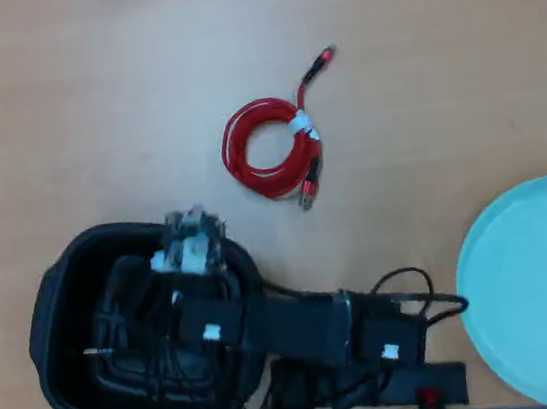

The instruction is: Put a black charging cable in a black bowl and put a red charging cable in a green bowl

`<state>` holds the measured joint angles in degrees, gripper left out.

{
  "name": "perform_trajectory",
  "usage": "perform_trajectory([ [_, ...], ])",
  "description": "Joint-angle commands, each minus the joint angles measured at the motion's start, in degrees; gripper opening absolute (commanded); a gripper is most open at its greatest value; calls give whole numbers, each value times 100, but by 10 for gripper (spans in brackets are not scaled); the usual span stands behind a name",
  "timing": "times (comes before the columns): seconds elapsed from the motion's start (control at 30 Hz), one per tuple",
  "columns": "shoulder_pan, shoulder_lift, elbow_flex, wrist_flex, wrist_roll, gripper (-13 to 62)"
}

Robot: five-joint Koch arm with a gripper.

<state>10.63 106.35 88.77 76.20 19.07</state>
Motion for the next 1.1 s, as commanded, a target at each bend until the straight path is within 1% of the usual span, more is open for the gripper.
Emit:
perform_trajectory([
  [0.0,589,35,-501,141,-114,434],
  [0.1,1283,-18,-624,-9,-958,432],
  [0.23,2312,-352,-624,-659,-2188,432],
  [0.33,3015,-817,-633,-1090,-2470,432],
  [0.5,3700,-1608,-624,-1397,-2514,439],
  [0.7,4078,-2373,-580,-1424,-2074,435],
  [1.07,4254,-2426,-554,-1310,158,425],
])
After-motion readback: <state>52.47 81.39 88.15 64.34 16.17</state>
